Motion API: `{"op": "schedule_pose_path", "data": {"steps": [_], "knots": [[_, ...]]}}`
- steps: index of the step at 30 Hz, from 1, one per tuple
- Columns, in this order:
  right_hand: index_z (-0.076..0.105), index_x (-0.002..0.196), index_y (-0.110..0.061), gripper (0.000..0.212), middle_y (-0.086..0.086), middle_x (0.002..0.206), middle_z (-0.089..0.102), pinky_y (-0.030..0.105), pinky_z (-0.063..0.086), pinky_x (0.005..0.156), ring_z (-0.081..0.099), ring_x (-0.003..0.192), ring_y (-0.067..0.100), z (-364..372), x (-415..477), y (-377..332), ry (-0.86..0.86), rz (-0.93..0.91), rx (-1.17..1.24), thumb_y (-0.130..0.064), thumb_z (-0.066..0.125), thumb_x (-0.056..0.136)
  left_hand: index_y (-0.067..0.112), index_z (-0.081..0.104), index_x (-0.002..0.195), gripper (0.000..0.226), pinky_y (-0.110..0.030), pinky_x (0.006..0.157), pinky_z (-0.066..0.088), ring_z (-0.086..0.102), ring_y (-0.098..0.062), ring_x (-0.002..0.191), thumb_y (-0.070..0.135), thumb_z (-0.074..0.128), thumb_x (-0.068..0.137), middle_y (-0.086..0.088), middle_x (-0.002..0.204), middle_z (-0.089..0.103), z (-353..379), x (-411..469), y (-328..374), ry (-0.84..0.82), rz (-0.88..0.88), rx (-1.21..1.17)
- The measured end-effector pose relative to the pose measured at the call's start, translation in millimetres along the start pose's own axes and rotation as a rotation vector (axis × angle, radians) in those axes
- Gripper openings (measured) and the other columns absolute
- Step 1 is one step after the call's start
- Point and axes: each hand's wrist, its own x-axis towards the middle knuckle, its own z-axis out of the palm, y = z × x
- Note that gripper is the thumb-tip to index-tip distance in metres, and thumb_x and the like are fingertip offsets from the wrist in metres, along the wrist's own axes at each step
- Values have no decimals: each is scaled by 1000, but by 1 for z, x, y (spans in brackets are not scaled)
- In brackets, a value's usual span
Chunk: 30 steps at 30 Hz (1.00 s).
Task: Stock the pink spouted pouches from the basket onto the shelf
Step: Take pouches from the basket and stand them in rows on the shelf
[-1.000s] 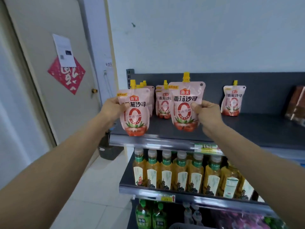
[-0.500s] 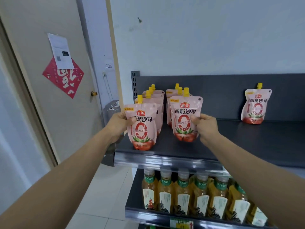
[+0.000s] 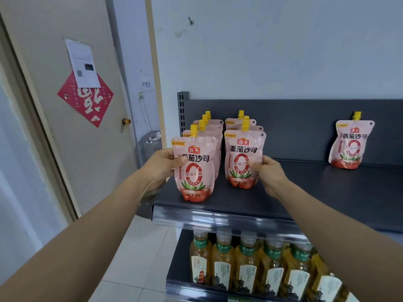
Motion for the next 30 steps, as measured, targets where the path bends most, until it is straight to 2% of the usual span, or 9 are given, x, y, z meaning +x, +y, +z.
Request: {"op": "schedule_pose_path", "data": {"steps": [4,9,13,15,19,22,25,27,30], "knots": [[57,113,-6,28,14,118,65,43,51,92,63,103,29,-2,-1,4,-36,39,-13,0,62,85,18,68,95,27,-25,63,56,71,-11,80,-4,57,84,8,80,76,1,-3,-3,-25,-40,34],[56,111,-9,29,13,121,64,43,51,93,63,103,27,-5,0,2,-34,31,-53,-1,64,84,13,66,107,32,-24,64,57,71,-13,85,-5,62,81,2,93,74,1,-9,-2,6,-40,34],[47,127,-5,43,5,120,58,29,50,79,56,102,19,-10,-10,1,65,-101,-173,-5,62,87,9,59,112,33,-42,92,53,66,-26,103,3,68,80,-8,112,69,-2,-15,2,110,-32,58],[46,129,-6,45,8,129,54,31,48,91,54,112,21,-14,-16,0,177,-233,-298,-9,62,87,10,56,112,34,-42,98,49,62,-27,108,8,70,80,-8,115,64,0,-20,6,221,-9,74],[50,127,-10,41,6,130,54,25,40,97,51,117,16,-27,-46,-1,212,-392,-410,-16,61,88,7,54,120,41,-25,84,51,56,-15,97,14,68,83,2,102,58,18,-39,11,474,113,161],[55,121,-12,33,2,123,57,22,40,94,52,110,12,-46,-83,1,172,-483,-456,-18,60,90,10,58,109,27,-7,67,46,52,-9,79,15,66,84,8,81,52,43,-63,15,578,266,221],[59,115,-12,25,-1,110,61,16,40,86,54,99,8,-74,-125,13,138,-544,-507,-19,58,91,19,56,86,12,-15,69,46,50,-7,72,16,66,83,7,74,51,80,-93,10,531,377,255],[60,110,-10,20,-3,101,60,11,41,81,54,93,7,-98,-153,29,93,-562,-538,-17,57,91,27,53,76,18,-17,68,45,50,-5,68,17,65,83,9,71,51,116,-114,-3,439,402,288],[62,107,-8,19,-3,95,59,18,44,80,54,89,10,-139,-188,67,51,-486,-605,-18,56,92,20,57,81,9,-13,65,43,50,-6,67,17,66,83,6,71,54,176,-141,-43,206,326,367]]}}
